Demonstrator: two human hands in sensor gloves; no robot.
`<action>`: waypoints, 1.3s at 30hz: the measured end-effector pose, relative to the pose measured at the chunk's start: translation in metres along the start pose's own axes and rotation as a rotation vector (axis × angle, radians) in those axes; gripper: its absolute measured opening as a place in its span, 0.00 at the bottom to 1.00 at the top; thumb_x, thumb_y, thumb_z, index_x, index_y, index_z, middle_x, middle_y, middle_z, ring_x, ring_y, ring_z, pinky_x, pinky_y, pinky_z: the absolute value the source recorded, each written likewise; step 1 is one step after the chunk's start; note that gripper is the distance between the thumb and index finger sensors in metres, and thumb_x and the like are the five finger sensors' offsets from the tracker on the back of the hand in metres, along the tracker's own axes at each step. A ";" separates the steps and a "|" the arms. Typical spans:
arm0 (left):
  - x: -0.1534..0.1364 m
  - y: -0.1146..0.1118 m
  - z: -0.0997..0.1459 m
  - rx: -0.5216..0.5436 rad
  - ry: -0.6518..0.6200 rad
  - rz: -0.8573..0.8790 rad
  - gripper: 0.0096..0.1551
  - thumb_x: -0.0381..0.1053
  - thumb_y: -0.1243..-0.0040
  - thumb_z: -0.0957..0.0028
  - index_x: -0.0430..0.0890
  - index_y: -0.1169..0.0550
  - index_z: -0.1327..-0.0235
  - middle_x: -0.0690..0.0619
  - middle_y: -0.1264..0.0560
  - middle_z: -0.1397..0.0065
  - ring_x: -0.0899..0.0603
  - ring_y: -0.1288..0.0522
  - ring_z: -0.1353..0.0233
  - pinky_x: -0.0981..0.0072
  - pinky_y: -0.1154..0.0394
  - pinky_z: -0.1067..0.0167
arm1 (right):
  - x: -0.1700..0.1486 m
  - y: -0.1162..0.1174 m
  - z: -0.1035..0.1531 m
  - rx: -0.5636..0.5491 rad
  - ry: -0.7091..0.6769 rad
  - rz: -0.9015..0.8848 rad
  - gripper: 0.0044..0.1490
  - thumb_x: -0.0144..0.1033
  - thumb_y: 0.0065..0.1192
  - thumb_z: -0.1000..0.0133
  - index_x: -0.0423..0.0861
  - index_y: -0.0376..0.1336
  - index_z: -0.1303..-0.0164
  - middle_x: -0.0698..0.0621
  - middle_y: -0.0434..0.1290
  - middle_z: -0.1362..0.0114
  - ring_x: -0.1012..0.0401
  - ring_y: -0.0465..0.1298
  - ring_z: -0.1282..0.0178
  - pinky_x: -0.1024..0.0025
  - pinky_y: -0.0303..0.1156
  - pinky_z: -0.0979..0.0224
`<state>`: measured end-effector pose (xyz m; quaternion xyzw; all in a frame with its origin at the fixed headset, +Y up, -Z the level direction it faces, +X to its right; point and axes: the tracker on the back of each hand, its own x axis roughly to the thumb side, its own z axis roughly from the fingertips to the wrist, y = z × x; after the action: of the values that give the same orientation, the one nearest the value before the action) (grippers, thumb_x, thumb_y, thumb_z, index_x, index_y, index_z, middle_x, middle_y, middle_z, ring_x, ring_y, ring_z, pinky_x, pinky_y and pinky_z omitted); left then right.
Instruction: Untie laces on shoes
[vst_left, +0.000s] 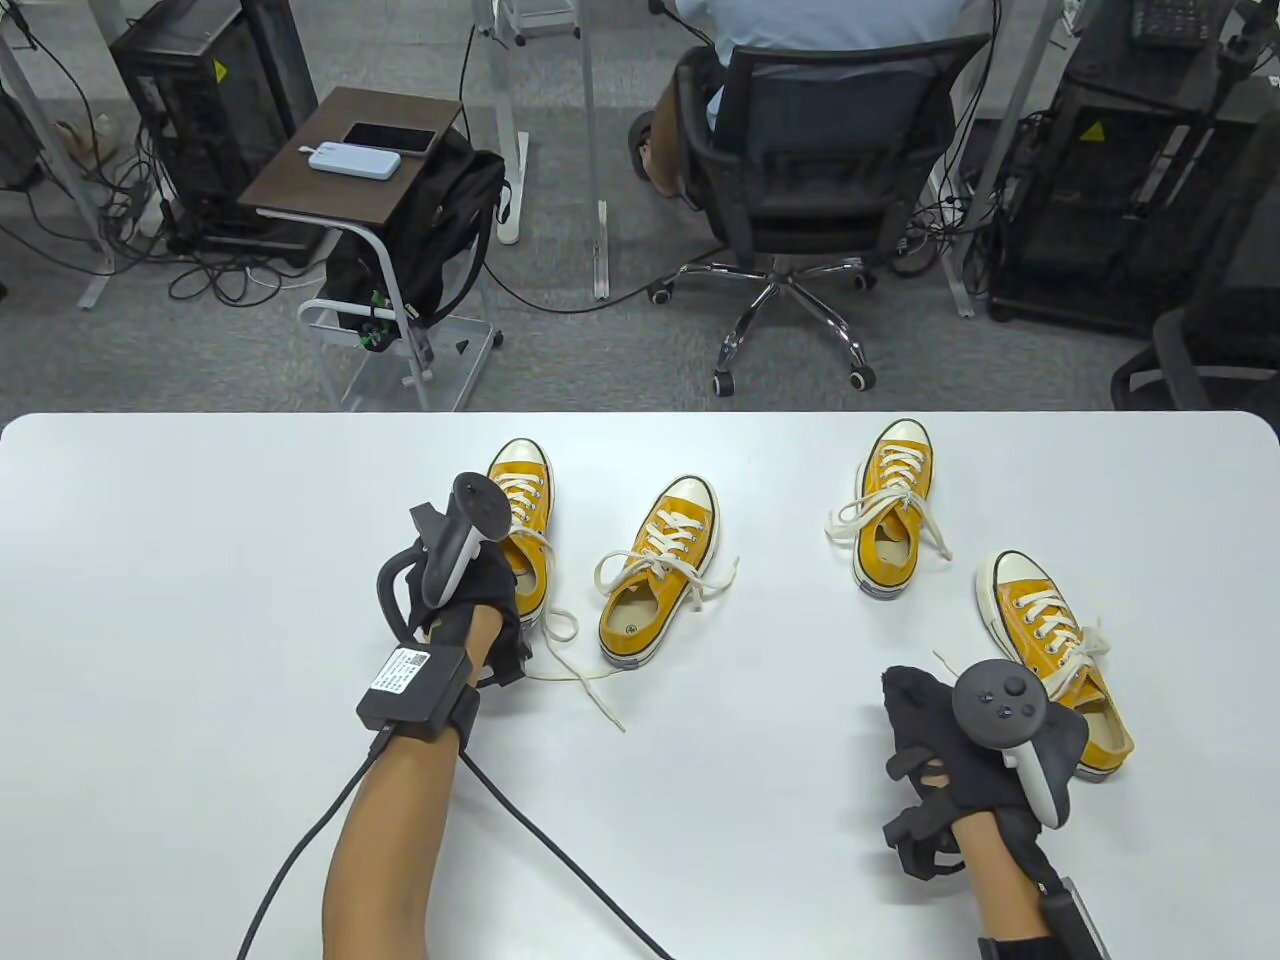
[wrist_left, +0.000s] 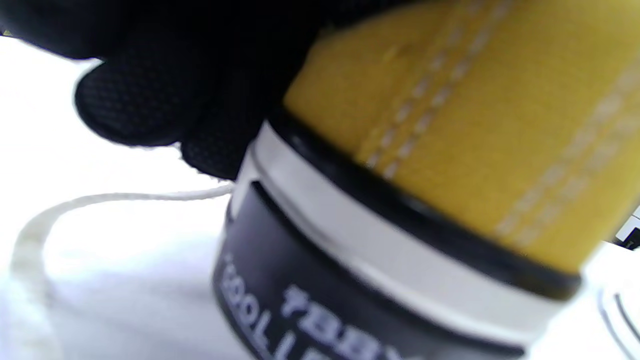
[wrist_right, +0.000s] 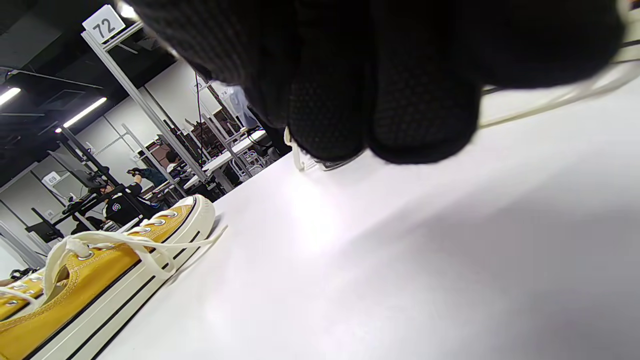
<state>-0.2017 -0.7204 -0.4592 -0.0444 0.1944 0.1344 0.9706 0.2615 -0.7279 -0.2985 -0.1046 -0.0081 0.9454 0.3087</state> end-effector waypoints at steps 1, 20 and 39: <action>-0.002 -0.004 -0.002 -0.005 0.007 0.002 0.28 0.52 0.39 0.46 0.44 0.19 0.34 0.46 0.10 0.56 0.37 0.15 0.58 0.50 0.19 0.59 | 0.000 0.000 0.000 0.001 -0.001 0.001 0.27 0.41 0.63 0.46 0.44 0.70 0.39 0.39 0.81 0.44 0.44 0.82 0.57 0.52 0.78 0.61; -0.041 -0.004 0.001 -0.051 0.076 0.107 0.41 0.68 0.44 0.51 0.50 0.25 0.26 0.46 0.17 0.37 0.33 0.19 0.43 0.44 0.24 0.50 | 0.000 -0.002 0.001 0.013 0.002 -0.044 0.27 0.41 0.62 0.46 0.44 0.71 0.39 0.39 0.81 0.44 0.44 0.82 0.57 0.53 0.78 0.61; 0.071 0.008 0.116 -0.147 -0.568 -0.256 0.38 0.64 0.40 0.50 0.57 0.29 0.23 0.47 0.19 0.34 0.35 0.21 0.39 0.45 0.23 0.47 | 0.008 -0.004 0.005 0.012 -0.053 -0.086 0.27 0.41 0.62 0.46 0.44 0.71 0.39 0.40 0.81 0.45 0.44 0.82 0.58 0.53 0.79 0.61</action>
<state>-0.0983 -0.6795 -0.3799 -0.0992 -0.1015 0.0320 0.9894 0.2568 -0.7194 -0.2945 -0.0770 -0.0149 0.9337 0.3494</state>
